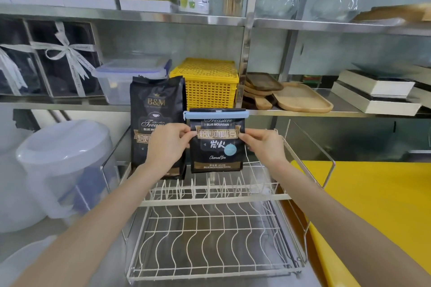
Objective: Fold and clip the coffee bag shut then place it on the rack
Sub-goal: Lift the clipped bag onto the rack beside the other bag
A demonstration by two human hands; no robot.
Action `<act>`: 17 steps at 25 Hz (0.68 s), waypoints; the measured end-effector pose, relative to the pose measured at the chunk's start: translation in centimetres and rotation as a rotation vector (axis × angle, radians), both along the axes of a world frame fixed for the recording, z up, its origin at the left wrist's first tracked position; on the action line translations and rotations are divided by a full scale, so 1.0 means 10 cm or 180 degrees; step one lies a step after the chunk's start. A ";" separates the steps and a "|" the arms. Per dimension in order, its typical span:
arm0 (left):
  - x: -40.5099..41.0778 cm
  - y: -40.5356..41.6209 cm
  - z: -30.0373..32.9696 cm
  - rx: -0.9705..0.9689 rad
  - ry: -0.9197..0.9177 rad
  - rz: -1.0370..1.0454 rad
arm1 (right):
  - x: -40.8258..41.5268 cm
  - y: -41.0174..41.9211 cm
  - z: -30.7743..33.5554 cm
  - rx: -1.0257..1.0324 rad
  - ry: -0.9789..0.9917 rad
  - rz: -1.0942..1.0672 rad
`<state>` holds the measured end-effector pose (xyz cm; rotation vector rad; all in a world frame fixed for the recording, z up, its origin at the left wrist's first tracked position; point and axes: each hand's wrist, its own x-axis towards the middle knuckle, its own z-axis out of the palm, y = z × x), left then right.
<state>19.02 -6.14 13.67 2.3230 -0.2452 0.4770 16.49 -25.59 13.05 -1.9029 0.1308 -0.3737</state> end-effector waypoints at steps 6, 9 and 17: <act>0.12 0.04 -0.17 -0.0112 0.0059 0.0095 | 0.25 0.01 -0.20 -0.0246 0.0198 0.0033; 0.14 0.05 -0.21 -0.0172 0.0031 0.0097 | 0.28 0.03 -0.21 -0.0217 0.0276 0.0046; 0.12 0.07 -0.17 -0.0495 0.0491 -0.0139 | 0.18 0.04 0.03 -0.1019 0.0711 0.0579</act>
